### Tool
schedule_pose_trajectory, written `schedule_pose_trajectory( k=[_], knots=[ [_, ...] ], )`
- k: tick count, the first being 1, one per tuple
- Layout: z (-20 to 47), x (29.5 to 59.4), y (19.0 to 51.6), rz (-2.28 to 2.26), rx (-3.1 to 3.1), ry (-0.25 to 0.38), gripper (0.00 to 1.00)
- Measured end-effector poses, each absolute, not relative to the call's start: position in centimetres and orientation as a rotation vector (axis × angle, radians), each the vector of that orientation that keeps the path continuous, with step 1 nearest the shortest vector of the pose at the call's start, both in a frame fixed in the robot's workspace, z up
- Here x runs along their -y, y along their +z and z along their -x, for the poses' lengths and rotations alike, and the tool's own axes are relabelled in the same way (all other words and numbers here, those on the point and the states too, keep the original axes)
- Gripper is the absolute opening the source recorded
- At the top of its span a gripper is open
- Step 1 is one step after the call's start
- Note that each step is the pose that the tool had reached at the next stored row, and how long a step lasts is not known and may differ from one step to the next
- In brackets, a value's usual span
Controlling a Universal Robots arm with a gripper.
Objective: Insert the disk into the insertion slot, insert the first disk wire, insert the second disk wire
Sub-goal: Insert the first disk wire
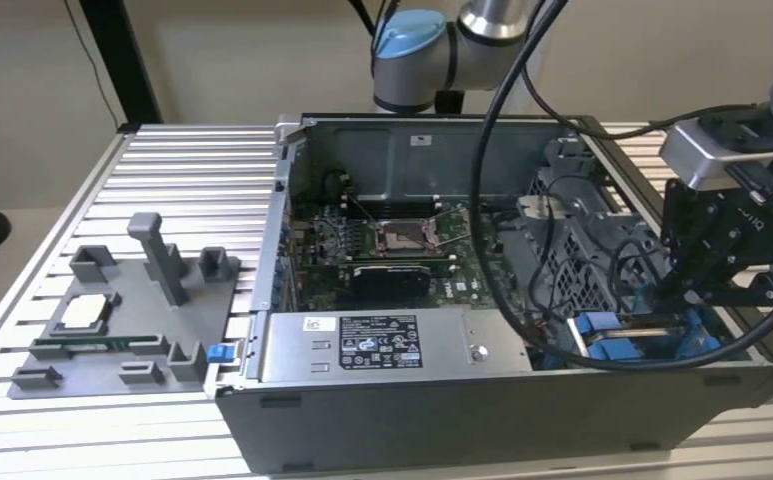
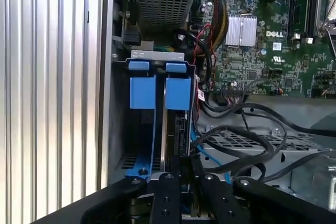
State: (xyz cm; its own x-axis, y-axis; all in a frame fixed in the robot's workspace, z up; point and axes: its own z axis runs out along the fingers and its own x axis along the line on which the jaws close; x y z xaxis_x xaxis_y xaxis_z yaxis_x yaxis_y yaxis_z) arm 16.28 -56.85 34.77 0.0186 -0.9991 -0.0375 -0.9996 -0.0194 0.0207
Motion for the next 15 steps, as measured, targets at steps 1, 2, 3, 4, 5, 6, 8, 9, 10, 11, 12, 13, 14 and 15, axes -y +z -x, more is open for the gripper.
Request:
schedule_pose_trajectory(
  k=[1,2,3,4,5,6,8,9,10,11,12,13,14,15],
  knots=[
    [-16.29,56.85,34.72,2.234,-2.192,0.064,0.00],
    [-16.29,56.85,34.67,2.234,-2.192,0.064,0.00],
    [-16.29,56.85,34.61,2.234,-2.192,0.064,0.00],
    [-16.29,56.85,34.55,2.234,-2.192,0.064,0.00],
    [-16.29,56.85,34.50,2.234,-2.192,0.063,0.00],
    [-16.29,56.85,34.45,2.235,-2.193,0.063,0.00],
    [-16.29,56.85,34.36,2.235,-2.193,0.063,0.00],
    [-16.29,56.85,34.34,2.235,-2.193,0.062,0.00],
    [-16.29,56.85,34.32,2.235,-2.193,0.062,0.00],
    [-16.29,56.85,34.29,2.235,-2.193,0.062,0.00],
    [-16.30,56.85,34.28,2.235,-2.193,0.062,0.00],
    [-16.29,56.85,34.26,2.235,-2.193,0.061,0.00],
    [-16.29,56.85,34.24,2.235,-2.193,0.061,0.00],
    [-16.30,56.85,34.21,2.235,-2.193,0.061,0.00]
  ],
)
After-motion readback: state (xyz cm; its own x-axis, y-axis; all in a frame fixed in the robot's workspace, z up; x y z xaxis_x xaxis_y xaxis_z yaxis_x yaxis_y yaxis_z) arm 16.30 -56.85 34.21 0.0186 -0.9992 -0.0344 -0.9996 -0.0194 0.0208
